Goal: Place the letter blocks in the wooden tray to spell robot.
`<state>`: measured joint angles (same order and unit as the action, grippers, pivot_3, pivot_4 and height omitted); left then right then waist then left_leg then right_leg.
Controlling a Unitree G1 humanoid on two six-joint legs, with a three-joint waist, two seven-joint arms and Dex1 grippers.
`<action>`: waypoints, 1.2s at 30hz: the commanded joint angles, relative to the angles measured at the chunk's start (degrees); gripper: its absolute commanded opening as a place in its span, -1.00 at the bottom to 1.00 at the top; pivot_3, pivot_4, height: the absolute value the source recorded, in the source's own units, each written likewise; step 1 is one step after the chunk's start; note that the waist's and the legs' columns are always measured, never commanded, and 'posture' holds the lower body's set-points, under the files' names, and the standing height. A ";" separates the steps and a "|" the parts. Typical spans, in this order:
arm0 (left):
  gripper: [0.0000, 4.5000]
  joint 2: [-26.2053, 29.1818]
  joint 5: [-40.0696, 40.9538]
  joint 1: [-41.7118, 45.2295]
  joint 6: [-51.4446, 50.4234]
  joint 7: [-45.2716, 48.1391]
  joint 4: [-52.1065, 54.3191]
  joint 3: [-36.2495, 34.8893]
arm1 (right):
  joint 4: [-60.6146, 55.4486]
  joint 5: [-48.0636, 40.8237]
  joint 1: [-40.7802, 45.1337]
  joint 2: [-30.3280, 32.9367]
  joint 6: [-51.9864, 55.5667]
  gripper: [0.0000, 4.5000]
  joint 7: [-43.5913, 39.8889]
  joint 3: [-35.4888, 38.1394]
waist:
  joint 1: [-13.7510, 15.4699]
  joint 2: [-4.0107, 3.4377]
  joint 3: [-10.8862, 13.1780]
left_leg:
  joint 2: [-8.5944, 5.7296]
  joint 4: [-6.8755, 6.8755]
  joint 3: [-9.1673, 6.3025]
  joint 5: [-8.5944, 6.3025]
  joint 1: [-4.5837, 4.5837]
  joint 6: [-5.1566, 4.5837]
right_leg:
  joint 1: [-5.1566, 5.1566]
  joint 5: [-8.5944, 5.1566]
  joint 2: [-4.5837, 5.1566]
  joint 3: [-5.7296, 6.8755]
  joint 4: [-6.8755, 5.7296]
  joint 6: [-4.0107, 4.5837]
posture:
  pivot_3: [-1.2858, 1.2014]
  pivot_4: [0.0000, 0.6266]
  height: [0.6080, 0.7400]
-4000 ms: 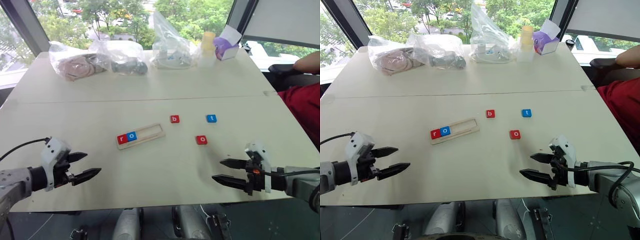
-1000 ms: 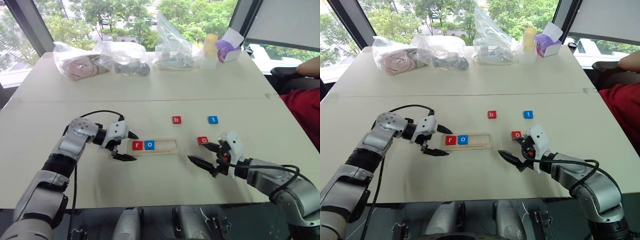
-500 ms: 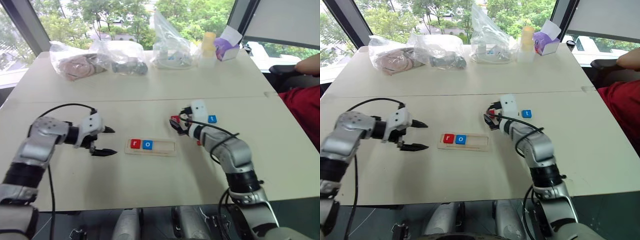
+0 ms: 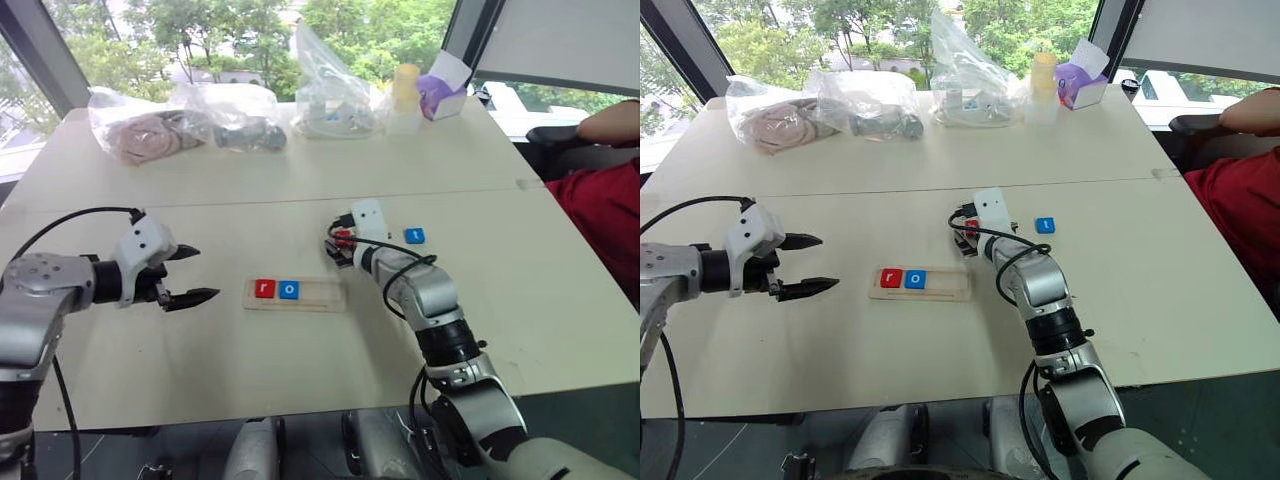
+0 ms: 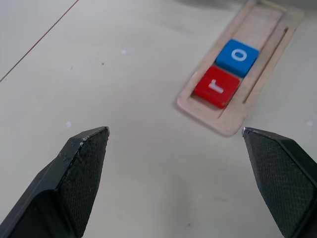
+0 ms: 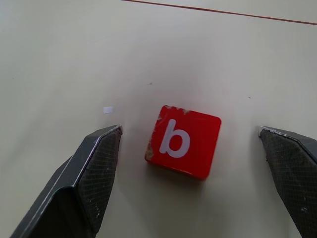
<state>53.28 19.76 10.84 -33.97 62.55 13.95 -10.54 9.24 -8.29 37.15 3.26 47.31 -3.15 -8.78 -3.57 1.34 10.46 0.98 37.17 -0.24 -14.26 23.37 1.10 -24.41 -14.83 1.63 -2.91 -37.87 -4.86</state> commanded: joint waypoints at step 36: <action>1.00 -8.83 5.93 13.78 -3.34 -1.14 6.72 18.53 | -51.80 5.85 -25.55 -5.13 35.78 -0.48 6.32 23.31 | 0.82 -0.02 -0.01 | -0.05 0.00 0.01 0.06 -0.02 0.10 | 0.01 -0.13 -0.15 -0.09 0.07 0.21 | 0.03 -0.52 1.00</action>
<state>44.39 26.30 23.45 -38.47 61.56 20.24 8.16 -42.15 -2.90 10.98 -1.52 83.42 2.56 14.31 -2.75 1.33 10.44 0.93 37.17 -0.23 -14.19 23.37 1.21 -24.42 -14.96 1.50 -3.00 -37.79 -4.66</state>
